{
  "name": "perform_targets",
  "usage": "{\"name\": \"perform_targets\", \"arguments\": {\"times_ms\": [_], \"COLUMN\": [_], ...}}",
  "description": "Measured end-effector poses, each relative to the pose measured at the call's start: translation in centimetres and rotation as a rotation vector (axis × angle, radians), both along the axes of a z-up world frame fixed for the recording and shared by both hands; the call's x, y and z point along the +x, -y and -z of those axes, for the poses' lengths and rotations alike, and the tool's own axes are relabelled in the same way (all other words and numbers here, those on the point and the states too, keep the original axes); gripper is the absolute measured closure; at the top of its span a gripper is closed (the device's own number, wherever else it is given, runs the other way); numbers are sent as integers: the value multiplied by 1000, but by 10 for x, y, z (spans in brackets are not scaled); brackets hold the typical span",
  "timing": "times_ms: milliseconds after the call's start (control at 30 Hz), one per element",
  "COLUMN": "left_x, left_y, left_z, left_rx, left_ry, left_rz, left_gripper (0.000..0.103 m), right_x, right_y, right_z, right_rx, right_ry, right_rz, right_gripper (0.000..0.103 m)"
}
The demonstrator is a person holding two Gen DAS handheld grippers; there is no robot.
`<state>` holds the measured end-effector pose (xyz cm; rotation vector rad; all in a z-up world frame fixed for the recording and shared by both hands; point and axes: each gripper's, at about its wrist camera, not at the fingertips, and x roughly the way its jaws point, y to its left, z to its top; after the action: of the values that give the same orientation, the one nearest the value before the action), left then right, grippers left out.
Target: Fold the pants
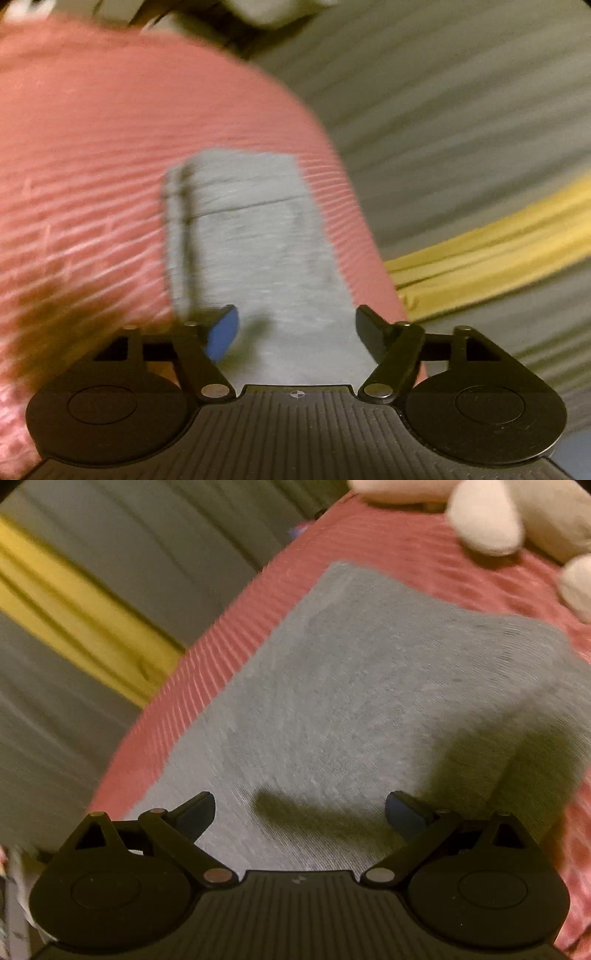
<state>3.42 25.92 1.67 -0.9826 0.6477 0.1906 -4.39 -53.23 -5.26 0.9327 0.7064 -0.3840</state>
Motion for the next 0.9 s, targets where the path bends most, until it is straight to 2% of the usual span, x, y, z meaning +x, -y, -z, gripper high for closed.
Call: {"name": "perform_targets", "arguments": {"times_ms": [67,100,200,233,267,400,500,600,667,700,800,867,900], "left_x": [0,2,20,26,30,37,30,20,16,16,23,32,33], "left_y": [25,37,78,90,100,111,100,95,94,96,101,104,104], "left_z": [-13,-16,-8,0,9,41,42,40,37,35,32,36,37], "left_rx": [86,123,210,213,199,87,43,0,-9,-5,24,34,34], "left_ry": [18,16,-16,-51,-86,-224,-211,-192,-195,-198,-200,-200,-201], "left_rz": [51,71,164,191,215,271,216,182,174,174,185,187,187], "left_gripper": [15,14,14,14,14,16,15,15,15,15,15,15,15], "right_x": [-21,-30,-55,-61,-66,-81,-83,-80,-74,-71,-69,-73,-72], "right_y": [1,3,15,19,21,26,27,29,30,31,33,32,32], "right_z": [-6,-8,-9,-10,-11,-13,-9,-7,-4,-1,0,-2,-3], "right_rx": [-29,-37,-33,-47,-69,-93,-92,-95,-84,-73,-76,-68,-64], "right_ry": [17,22,0,-30,-55,-60,-72,-71,-60,-54,-16,28,19], "right_rz": [63,91,158,172,186,204,207,206,183,176,171,172,170], "right_gripper": [9,12,44,61,66,66,66,71,90,95,98,98,97]}}
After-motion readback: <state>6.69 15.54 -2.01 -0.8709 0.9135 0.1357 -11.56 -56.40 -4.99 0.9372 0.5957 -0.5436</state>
